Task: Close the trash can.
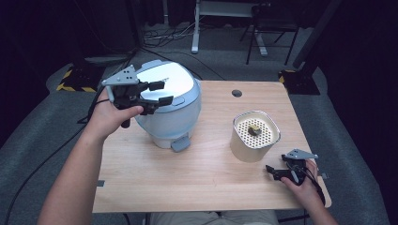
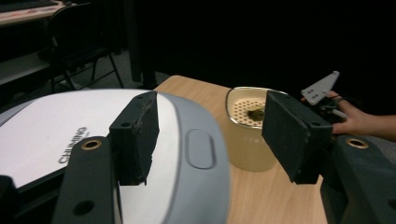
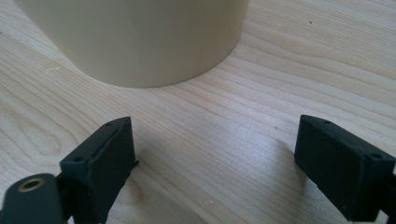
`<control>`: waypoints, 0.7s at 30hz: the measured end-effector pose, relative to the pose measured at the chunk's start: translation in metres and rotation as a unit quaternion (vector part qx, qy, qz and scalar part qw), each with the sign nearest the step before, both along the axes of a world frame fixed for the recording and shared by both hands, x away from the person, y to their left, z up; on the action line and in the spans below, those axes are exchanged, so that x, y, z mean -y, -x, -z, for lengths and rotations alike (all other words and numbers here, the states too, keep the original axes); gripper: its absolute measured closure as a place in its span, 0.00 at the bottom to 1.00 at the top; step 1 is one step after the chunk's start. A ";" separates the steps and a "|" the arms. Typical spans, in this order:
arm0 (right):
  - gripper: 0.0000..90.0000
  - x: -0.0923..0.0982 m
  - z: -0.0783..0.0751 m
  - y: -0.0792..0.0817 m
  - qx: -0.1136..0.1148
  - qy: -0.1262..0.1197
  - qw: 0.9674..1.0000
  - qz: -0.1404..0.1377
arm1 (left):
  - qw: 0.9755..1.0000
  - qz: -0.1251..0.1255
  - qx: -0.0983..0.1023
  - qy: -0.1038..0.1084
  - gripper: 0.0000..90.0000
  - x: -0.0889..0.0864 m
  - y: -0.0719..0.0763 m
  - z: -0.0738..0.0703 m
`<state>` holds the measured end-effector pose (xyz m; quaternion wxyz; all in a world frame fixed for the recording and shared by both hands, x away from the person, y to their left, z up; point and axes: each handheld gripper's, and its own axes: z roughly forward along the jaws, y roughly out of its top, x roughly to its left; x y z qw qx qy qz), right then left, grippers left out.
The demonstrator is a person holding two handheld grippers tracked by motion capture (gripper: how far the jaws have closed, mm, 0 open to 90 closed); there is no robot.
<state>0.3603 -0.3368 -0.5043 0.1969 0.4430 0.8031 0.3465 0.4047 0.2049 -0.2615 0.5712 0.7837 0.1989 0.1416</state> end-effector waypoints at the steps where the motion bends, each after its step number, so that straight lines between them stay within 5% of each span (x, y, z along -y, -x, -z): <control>1: 0.14 0.000 0.000 0.000 0.000 0.000 1.000 0.001 | 1.000 0.005 0.001 -0.001 0.42 0.000 0.005 0.000; 10: 0.14 0.000 0.000 0.000 0.000 0.000 1.000 0.001 | 1.000 0.024 -0.001 -0.002 0.39 -0.002 0.041 0.019; 16: 0.14 0.000 0.000 0.000 0.000 -0.001 1.000 0.001 | 1.000 0.014 -0.001 -0.011 0.38 -0.005 0.061 0.039; 21: 0.13 -0.001 0.000 -0.001 -0.002 -0.002 1.000 -0.002 | 1.000 -0.009 -0.023 -0.018 0.39 -0.005 0.068 0.064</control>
